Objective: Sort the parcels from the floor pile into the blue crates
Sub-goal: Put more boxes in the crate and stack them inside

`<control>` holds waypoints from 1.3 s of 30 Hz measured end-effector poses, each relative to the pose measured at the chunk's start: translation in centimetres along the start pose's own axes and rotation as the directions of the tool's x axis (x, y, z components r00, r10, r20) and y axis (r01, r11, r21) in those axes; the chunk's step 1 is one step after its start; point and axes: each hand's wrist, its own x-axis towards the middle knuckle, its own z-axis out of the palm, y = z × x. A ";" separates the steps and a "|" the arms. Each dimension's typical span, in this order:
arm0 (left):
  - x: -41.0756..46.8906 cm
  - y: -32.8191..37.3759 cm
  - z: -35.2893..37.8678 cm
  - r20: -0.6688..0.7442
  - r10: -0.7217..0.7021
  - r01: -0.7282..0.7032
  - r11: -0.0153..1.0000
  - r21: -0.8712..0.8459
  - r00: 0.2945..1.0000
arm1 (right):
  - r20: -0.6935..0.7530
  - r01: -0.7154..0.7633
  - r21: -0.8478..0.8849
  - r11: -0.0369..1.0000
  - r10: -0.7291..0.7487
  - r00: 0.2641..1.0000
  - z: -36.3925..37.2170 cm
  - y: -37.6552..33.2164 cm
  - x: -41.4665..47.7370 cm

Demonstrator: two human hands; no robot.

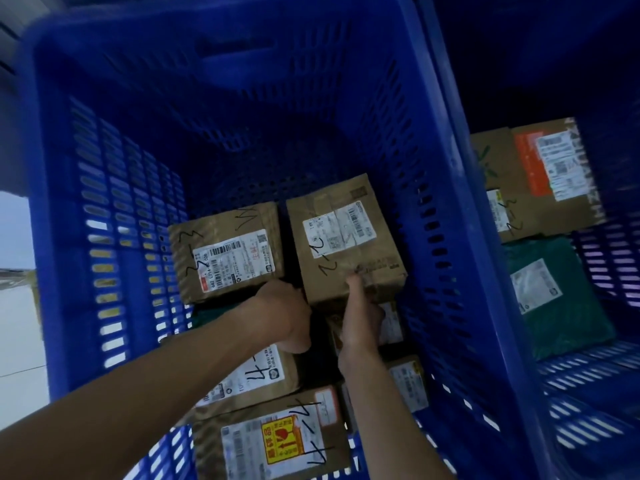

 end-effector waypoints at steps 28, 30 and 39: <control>2.1 -2.6 -3.0 -0.491 -0.513 -0.131 0.587 -0.799 0.704 | -0.061 0.118 -0.313 0.942 -0.144 0.988 -4.2 2.4 5.1; 3.2 -2.8 -3.8 -0.616 -0.504 -0.102 0.718 -0.689 0.605 | -0.053 0.115 -0.313 0.943 -0.139 0.989 -4.4 3.1 5.7; 6.5 -3.2 -3.9 -0.521 -0.497 0.055 0.758 -0.649 0.694 | -0.034 0.096 -0.383 0.919 -0.118 0.992 -3.8 3.0 7.8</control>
